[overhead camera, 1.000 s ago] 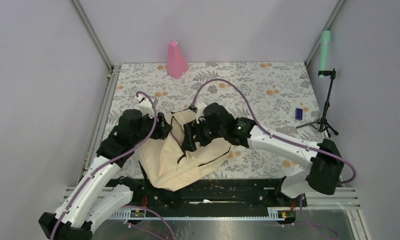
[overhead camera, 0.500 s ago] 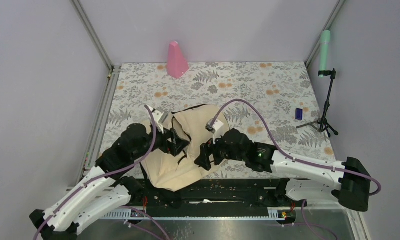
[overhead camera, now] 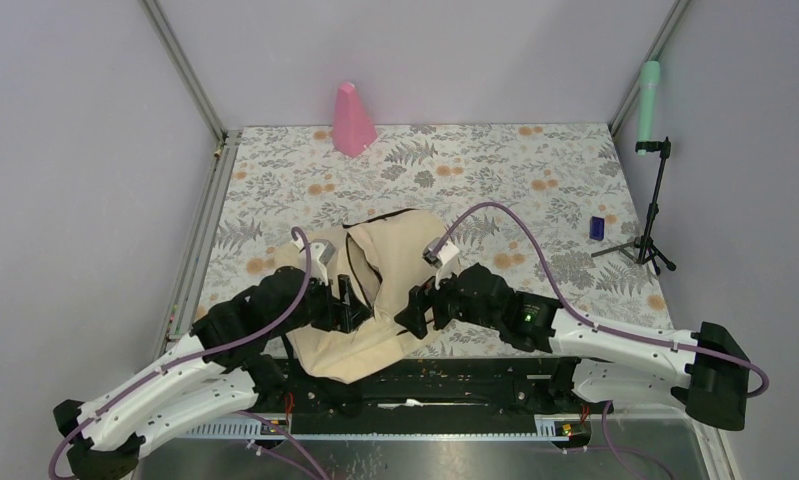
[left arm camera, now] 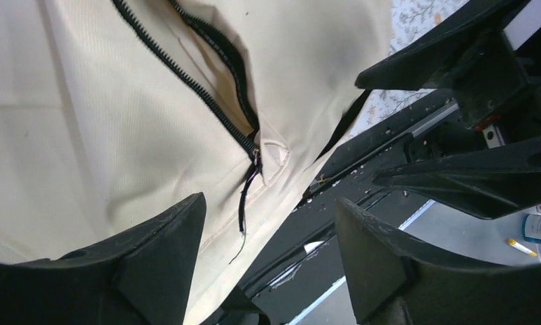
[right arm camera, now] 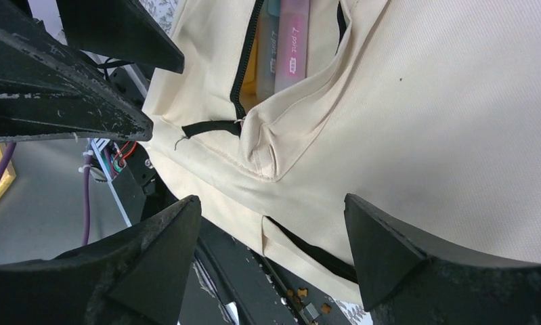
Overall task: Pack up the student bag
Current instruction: Zip the student bag at the center of the board.
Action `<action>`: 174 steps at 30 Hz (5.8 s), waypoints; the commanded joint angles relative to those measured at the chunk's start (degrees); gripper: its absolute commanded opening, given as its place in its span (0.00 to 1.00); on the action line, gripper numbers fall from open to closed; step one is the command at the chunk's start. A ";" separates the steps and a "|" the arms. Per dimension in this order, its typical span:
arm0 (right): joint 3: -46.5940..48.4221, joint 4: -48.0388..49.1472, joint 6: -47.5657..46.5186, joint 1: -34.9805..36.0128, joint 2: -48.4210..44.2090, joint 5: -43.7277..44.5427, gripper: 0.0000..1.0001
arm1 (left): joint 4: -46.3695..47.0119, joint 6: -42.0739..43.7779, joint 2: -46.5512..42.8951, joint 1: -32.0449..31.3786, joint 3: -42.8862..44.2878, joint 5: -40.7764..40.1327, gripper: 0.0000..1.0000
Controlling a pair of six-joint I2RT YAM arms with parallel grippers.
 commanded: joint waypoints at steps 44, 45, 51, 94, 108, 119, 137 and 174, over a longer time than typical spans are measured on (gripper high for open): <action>-3.85 9.37 -1.41 0.50 -0.77 1.37 0.82 | 9.65 -8.38 7.57 -0.35 -4.83 6.86 0.00; -3.99 10.02 -1.48 0.64 -0.68 1.56 0.81 | 10.06 -8.48 7.36 -0.31 -4.47 6.45 0.00; -4.00 13.49 -2.87 2.82 1.13 3.51 0.78 | 13.33 -8.44 6.61 -0.39 -2.67 2.99 0.00; 0.57 27.52 -1.21 12.39 21.54 23.89 0.54 | 16.28 -4.28 9.45 -0.22 1.69 -2.86 0.00; 1.37 26.78 -0.20 13.78 24.06 27.28 0.19 | 16.82 -3.60 9.68 -0.22 2.72 -3.95 0.00; -0.24 26.94 -1.14 13.82 22.94 24.52 0.00 | 19.33 -1.20 11.39 0.07 3.72 -6.55 0.00; -3.62 25.68 -1.01 14.88 20.11 23.61 0.00 | 21.94 4.37 17.23 15.27 6.42 3.45 0.00; -5.37 23.84 -4.96 18.26 17.82 25.67 0.00 | 32.72 4.31 34.67 29.79 13.17 10.81 0.00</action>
